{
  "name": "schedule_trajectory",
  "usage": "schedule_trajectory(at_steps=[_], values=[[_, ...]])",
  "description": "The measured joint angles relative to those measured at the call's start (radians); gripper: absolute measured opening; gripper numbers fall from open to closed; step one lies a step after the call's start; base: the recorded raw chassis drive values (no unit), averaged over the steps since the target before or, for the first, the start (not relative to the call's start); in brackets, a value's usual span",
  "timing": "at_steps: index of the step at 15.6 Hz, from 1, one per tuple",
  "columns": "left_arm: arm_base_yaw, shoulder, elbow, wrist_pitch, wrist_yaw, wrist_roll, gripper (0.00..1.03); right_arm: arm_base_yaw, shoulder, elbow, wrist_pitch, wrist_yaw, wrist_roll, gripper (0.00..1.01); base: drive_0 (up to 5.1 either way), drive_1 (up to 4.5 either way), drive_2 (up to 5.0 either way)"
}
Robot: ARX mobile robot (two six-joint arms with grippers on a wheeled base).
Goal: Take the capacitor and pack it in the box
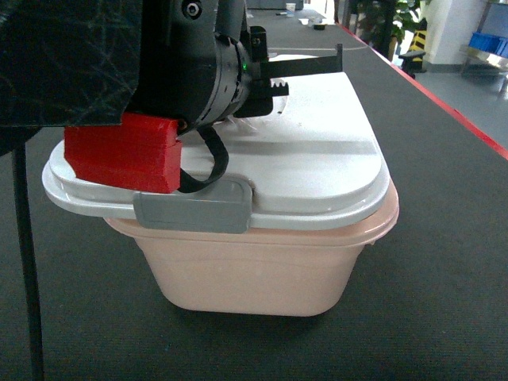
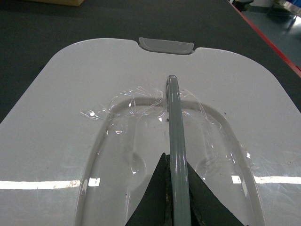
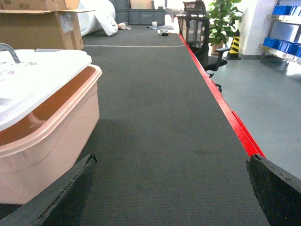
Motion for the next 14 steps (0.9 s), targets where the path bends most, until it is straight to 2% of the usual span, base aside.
schedule_trajectory(at_steps=[5, 8, 11, 14], values=[[-0.02, 0.036, 0.027, -0.003, -0.006, -0.02, 0.02, 0.0, 0.0, 0.0, 0.0, 0.0, 0.0, 0.98, 0.0, 0.0, 0.0], [-0.02, 0.08, 0.032, 0.032, -0.012, -0.013, 0.02, 0.0, 0.0, 0.0, 0.0, 0.0, 0.0, 0.98, 0.0, 0.0, 0.0], [-0.018, 0.116, 0.039, 0.082, 0.006, 0.008, 0.02, 0.0, 0.0, 0.0, 0.0, 0.0, 0.0, 0.98, 0.0, 0.0, 0.0], [-0.009, 0.131, 0.051, 0.087, 0.007, 0.009, 0.02, 0.0, 0.0, 0.0, 0.0, 0.0, 0.0, 0.98, 0.0, 0.0, 0.0]])
